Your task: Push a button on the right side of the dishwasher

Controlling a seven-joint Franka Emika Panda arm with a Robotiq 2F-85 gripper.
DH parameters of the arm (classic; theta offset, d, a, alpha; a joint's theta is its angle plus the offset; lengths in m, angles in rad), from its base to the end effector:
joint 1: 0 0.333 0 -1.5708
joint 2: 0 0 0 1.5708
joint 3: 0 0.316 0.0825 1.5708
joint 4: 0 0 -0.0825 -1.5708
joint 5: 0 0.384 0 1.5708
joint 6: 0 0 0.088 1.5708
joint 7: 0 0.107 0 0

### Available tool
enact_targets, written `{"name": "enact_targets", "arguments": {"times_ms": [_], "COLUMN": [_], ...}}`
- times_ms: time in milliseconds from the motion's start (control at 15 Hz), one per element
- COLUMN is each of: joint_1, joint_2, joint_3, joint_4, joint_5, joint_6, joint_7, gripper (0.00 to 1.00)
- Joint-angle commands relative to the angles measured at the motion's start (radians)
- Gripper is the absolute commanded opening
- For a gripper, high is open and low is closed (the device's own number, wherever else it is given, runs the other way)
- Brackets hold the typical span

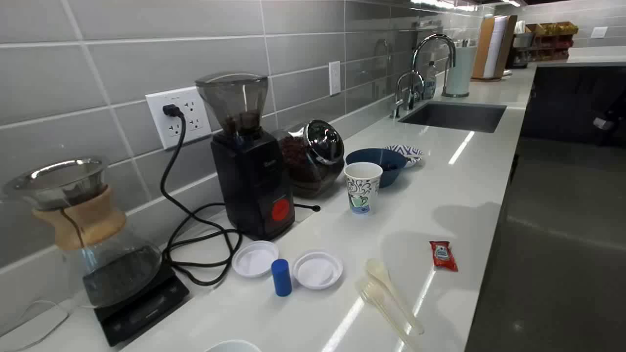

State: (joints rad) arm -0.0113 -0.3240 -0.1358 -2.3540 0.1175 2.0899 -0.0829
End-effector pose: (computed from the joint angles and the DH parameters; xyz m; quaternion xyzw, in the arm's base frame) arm 0.4487 -0.0630 0.4602 -0.9953 0.0568 -0.0359 0.0697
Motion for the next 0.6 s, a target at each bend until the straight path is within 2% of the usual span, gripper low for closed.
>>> {"name": "enact_targets", "arguments": {"times_ms": [0,333,533], "joint_1": [-0.016,-0.012,-0.005], "joint_2": [0.001,0.039,0.107], "joint_3": [0.015,-0.006,-0.059], "joint_4": [0.002,0.038,0.087], "joint_5": [0.005,0.037,0.138], "joint_6": [-0.003,-0.035,-0.05], "joint_7": [-0.004,-0.046,-0.171], "gripper": [1.0,1.0,1.0]}}
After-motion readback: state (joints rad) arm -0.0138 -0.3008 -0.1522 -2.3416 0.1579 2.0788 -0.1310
